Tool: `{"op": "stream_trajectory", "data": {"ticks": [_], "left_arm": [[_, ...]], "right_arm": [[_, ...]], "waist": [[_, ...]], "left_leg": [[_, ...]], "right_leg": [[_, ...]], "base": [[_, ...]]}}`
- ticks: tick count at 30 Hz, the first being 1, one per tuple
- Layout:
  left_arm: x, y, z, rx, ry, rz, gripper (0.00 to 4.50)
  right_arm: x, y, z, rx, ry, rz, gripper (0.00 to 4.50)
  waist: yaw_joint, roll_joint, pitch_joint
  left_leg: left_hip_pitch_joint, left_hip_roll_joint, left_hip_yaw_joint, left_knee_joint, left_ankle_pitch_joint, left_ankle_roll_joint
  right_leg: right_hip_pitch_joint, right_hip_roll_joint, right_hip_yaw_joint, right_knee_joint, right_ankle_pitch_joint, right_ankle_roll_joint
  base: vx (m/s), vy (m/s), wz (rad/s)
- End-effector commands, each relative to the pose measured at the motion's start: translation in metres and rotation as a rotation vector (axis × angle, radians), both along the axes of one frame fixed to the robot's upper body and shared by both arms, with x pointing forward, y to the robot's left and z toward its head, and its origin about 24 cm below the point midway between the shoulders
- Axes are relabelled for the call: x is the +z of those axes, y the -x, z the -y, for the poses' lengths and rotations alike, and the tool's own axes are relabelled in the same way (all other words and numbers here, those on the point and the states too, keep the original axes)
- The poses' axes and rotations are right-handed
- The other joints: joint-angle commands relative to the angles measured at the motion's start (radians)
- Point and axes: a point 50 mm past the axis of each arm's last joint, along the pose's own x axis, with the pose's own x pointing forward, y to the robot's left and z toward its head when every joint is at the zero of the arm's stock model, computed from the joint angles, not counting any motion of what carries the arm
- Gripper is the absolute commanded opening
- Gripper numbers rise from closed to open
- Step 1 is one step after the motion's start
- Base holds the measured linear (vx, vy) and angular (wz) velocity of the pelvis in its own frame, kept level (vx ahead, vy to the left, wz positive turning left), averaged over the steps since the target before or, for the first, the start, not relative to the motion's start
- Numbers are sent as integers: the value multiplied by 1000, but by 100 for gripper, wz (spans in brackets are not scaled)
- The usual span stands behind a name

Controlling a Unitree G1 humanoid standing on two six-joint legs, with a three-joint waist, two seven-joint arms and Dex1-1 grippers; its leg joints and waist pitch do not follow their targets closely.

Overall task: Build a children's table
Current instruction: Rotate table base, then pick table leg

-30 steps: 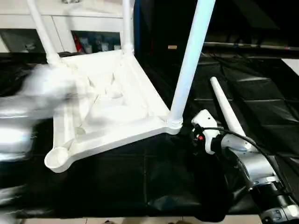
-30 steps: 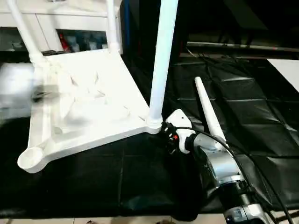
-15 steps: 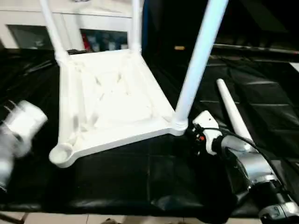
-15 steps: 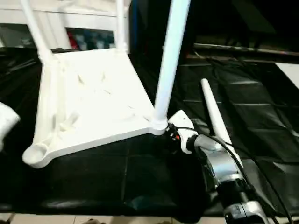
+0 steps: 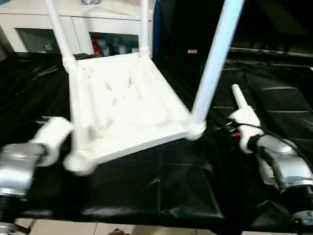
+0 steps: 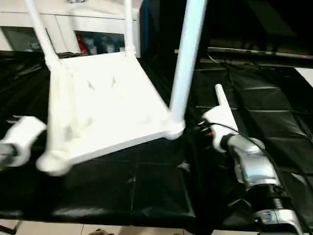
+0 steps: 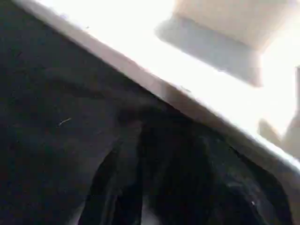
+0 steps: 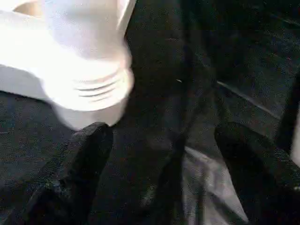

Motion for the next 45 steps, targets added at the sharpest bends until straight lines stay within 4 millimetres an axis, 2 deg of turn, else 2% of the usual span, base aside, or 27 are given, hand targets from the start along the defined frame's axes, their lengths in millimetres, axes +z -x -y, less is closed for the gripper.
{"op": "stream_trajectory", "data": {"ticks": [1, 2, 4, 5, 9, 12, 17, 18, 19, 21, 23, 24, 26, 27, 31, 36, 38, 39, 40, 41, 42, 45], "left_arm": [[-14, 1, 27, -90, 82, -59, 156], [-14, 1, 27, -90, 82, -59, 156], [-14, -2, 41, -126, 113, -54, 156], [-15, -4, 48, -139, 118, -47, 156], [-14, -6, 63, -177, 130, -29, 156], [-10, -9, 86, -218, 157, 14, 156], [-5, -15, 104, -259, 164, 87, 156], [-2, -18, 112, -277, 170, 129, 165], [-2, -19, 112, -279, 170, 133, 170], [1, -25, 123, -293, 187, 183, 170], [2, -28, 132, -308, 207, 204, 170], [2, -28, 134, -314, 214, 208, 170], [5, -28, 144, -345, 247, 228, 170], [6, -27, 149, -370, 258, 231, 170], [8, -25, 150, -408, 250, 240, 170], [15, -22, 150, -464, 281, 248, 170], [21, -14, 154, -544, 323, 230, 170], [25, -7, 157, -600, 358, 210, 170], [29, -1, 160, -655, 390, 185, 170], [33, 5, 163, -697, 419, 161, 170], [35, 8, 165, -718, 434, 148, 170], [42, 12, 167, -753, 448, 136, 170]], "right_arm": [[9, -5, 8, -86, 34, 27, 395], [9, -5, 8, -86, 34, 27, 395], [16, -9, 11, -125, 54, 43, 395], [19, -10, 11, -131, 44, 46, 395], [28, -13, 14, -154, 22, 57, 395], [38, -18, 26, -272, 71, 42, 395], [46, -20, 36, -349, 92, 9, 395], [47, -20, 39, -369, 88, -10, 422], [47, -20, 40, -370, 88, -11, 422], [49, -19, 44, -394, 92, -53, 442], [50, -17, 49, -415, 99, -94, 442], [51, -17, 50, -420, 101, -98, 442], [53, -16, 54, -448, 108, -120, 442], [52, -14, 58, -459, 119, -159, 442], [47, -7, 66, -486, 149, -270, 442], [36, 3, 69, -494, 123, -421, 442], [29, 8, 68, -491, 75, -498, 442], [24, 11, 67, -493, 21, -538, 442], [21, 13, 65, -488, -39, -578, 442], [18, 16, 64, -484, -82, -611, 442], [16, 17, 63, -481, -102, -629, 426], [11, 22, 67, -502, -88, -667, 404]], "waist": [[-5, 6, -56], [-5, 9, -57], [-3, 8, -58], [-2, 12, -58], [-2, 7, -56], [-4, 5, -58], [-5, 4, -60], [-4, 0, -63], [-5, 0, -62], [-3, 0, -67], [0, 2, -69], [-2, -1, -69], [0, 1, -70], [-3, -1, -71], [-3, -5, -70], [-5, -3, -67], [-6, -2, -67], [-4, -9, -67], [-3, -6, -66], [-3, -9, -66], [-1, -5, -66], [0, -6, -62]], "left_leg": [[20, 37, -20, -73, -278, 3], [22, 35, -20, -72, -275, -2], [22, 36, -21, -73, -279, -3], [23, 36, -21, -72, -280, -5], [28, 38, -20, -72, -300, -6], [21, 37, -20, -72, -268, -7], [18, 34, -18, -68, -239, -2], [15, 33, -18, -66, -225, 1], [14, 32, -18, -65, -218, 5], [12, 33, -17, -61, -183, 15], [14, 33, -16, -58, -164, 21], [9, 33, -17, -59, -148, 25], [10, 34, -16, -57, -138, 28], [7, 32, -17, -56, -129, 31], [9, 33, -14, -53, -130, 39], [9, 36, -14, -54, -142, 34], [10, 37, -14, -54, -150, 28], [10, 39, -15, -55, -147, 28], [9, 41, -14, -55, -142, 26], [8, 41, -13, -55, -142, 26], [11, 41, -11, -54, -143, 26], [12, 40, -9, -54, -155, 13]], "right_leg": [[33, -54, 45, -80, -306, -194], [31, -51, 44, -81, -316, -187], [31, -50, 44, -81, -322, -180], [30, -50, 44, -81, -325, -179], [27, -50, 44, -86, -354, -167], [33, -49, 43, -82, -328, -167], [35, -47, 43, -80, -299, -164], [38, -49, 43, -79, -285, -164], [39, -48, 42, -78, -279, -165], [42, -49, 42, -74, -236, -172], [41, -47, 43, -71, -203, -183], [47, -47, 41, -66, -179, -190], [47, -48, 41, -65, -158, -200], [51, -47, 40, -61, -146, -205], [49, -48, 42, -63, -143, -217], [50, -49, 41, -64, -176, -223], [48, -49, 41, -64, -180, -225], [51, -53, 41, -62, -188, -227], [50, -54, 41, -60, -189, -235], [49, -51, 40, -60, -189, -237], [46, -50, 41, -59, -186, -242], [44, -49, 42, -61, -211, -234]], "base": [[0, 0, 0], [0, 0, 0], [0, 0, 0], [0, 0, 0], [0, 0, 0], [0, 0, 0], [0, 0, 0], [0, 0, 0], [0, 0, 0], [0, 0, 0], [0, 0, 0], [0, 0, 0], [0, 0, 0], [0, 0, 0], [0, 0, 0], [0, 0, 0], [0, 0, 0], [0, 0, 0], [0, 0, 0], [0, 0, 0], [0, 0, 0], [0, 0, 0]]}}
